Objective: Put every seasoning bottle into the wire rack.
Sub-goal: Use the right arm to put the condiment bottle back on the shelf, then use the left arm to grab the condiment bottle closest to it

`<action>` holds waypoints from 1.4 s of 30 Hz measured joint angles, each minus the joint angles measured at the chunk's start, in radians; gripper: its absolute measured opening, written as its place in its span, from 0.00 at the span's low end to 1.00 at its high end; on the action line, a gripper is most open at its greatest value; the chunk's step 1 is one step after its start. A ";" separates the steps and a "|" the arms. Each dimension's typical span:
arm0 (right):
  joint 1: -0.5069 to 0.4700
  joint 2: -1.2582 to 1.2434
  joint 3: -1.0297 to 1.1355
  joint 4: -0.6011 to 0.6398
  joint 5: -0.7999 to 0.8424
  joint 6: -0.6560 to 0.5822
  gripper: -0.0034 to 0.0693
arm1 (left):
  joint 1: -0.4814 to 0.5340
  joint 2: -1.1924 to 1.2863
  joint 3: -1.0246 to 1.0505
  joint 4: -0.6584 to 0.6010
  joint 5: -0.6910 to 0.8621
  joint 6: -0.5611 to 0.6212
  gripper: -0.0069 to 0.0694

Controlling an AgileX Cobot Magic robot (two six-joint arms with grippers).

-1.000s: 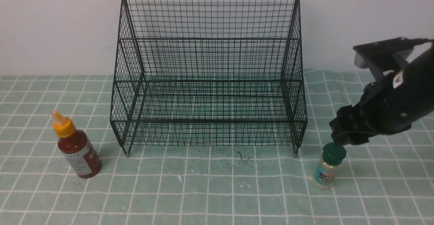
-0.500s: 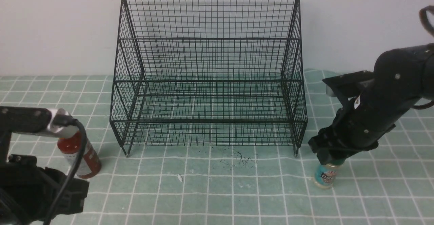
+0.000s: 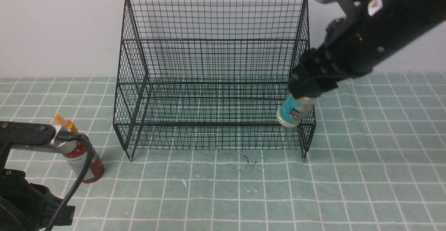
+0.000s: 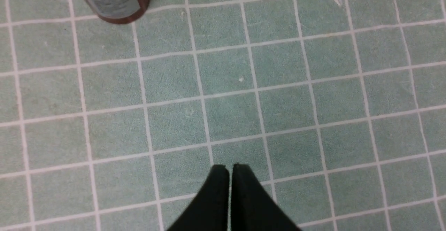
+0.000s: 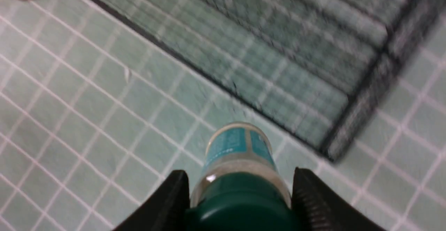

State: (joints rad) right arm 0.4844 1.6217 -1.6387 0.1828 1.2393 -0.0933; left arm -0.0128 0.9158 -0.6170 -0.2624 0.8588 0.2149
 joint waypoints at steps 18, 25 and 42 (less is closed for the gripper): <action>0.006 0.456 -0.239 -0.118 0.016 0.042 0.52 | 0.000 0.000 0.000 0.019 0.031 0.008 0.08; 0.006 0.441 -0.237 -0.110 0.017 0.105 0.77 | 0.000 0.000 -0.066 0.042 0.055 -0.046 0.08; 0.006 -0.503 0.297 -0.131 0.002 0.137 0.32 | 0.053 0.501 -0.756 0.231 0.370 -0.173 0.08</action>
State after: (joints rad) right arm 0.4907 1.1190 -1.3413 0.0515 1.2414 0.0439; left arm 0.0401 1.4166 -1.3732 -0.0319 1.2290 0.0415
